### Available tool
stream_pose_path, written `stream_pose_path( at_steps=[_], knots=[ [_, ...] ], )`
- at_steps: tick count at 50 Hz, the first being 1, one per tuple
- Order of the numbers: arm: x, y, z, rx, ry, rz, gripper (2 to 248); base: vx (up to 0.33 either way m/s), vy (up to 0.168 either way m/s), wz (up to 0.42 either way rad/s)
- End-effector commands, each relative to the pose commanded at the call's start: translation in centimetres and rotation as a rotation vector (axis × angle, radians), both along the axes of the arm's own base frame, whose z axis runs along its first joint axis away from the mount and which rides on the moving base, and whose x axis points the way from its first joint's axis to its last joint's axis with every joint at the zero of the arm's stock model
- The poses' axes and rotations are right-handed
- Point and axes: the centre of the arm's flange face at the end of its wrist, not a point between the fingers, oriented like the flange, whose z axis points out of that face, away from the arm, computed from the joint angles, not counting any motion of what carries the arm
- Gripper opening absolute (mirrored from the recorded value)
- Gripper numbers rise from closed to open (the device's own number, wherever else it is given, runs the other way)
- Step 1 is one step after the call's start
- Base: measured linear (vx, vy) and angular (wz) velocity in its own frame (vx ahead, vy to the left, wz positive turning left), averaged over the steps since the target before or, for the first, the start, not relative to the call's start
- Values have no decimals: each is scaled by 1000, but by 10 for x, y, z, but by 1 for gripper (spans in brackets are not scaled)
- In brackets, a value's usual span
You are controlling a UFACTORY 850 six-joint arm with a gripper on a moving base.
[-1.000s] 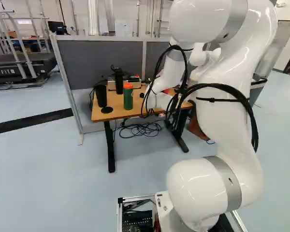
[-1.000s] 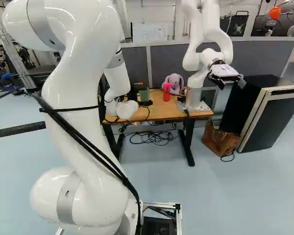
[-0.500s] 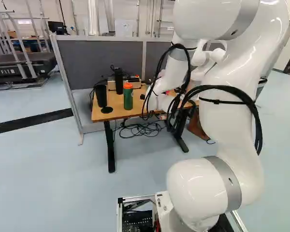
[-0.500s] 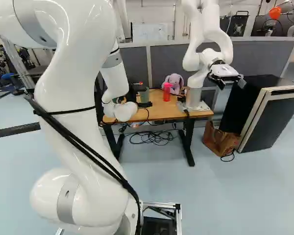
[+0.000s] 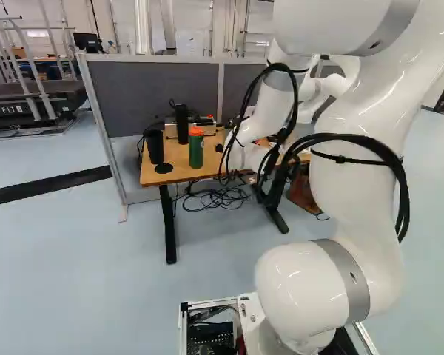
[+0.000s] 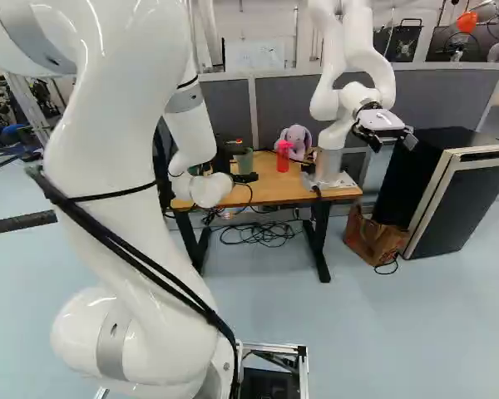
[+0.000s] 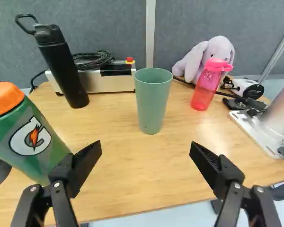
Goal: Place the green cup on the table
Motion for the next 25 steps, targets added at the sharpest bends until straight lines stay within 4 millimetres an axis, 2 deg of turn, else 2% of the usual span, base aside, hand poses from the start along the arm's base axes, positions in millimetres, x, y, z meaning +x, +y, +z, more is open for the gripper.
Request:
stream_pose_path(
  at_steps=[25],
  knots=[
    [-47, -3, 18, 0, -7, -5, 247, 0, 0, 0]
  ],
)
